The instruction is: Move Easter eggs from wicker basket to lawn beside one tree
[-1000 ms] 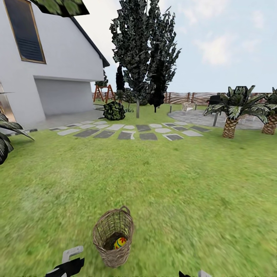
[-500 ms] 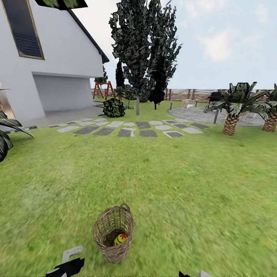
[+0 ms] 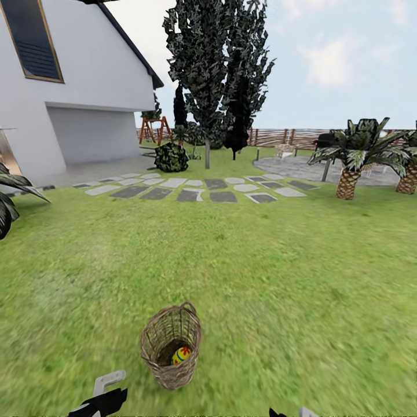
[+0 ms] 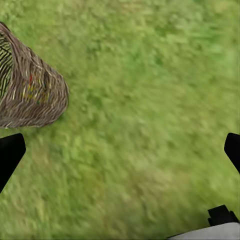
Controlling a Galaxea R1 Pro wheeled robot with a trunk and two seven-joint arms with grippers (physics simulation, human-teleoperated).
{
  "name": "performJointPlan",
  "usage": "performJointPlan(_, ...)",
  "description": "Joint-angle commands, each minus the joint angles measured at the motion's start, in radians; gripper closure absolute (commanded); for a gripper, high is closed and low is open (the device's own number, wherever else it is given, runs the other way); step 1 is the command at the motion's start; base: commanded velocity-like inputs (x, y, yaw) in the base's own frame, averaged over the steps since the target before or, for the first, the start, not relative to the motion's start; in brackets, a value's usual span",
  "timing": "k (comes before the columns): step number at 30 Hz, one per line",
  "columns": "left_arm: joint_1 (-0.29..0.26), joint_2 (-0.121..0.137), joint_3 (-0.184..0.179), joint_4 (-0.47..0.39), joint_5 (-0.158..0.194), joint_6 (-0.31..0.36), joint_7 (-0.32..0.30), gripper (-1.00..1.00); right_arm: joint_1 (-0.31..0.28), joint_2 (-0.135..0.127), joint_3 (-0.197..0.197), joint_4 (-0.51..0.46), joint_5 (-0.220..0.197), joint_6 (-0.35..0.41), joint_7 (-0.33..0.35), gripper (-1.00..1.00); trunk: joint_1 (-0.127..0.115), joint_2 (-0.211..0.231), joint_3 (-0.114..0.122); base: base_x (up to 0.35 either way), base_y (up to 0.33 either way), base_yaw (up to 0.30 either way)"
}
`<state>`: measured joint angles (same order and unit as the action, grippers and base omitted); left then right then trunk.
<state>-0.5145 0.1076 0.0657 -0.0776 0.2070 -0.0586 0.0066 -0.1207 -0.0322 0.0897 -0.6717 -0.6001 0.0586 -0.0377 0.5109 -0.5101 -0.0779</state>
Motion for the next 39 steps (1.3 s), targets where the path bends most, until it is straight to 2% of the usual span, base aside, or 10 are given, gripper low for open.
performJointPlan(1, -0.001, 0.0, 0.006, 0.001, 0.0, -0.002, 0.0, -1.0, -0.001, -0.001, 0.005, -0.002, -0.007, 0.003, -0.004, -1.0, 0.0, -0.002, -0.004, 0.0, 0.0, 0.0)
performJointPlan(39, -0.001, 0.0, 0.006, 0.001, 0.0, 0.001, -0.002, -1.0, -0.001, -0.002, 0.005, -0.002, -0.006, 0.001, -0.004, -1.0, 0.0, -0.002, -0.066, 0.0, 0.0, 0.0)
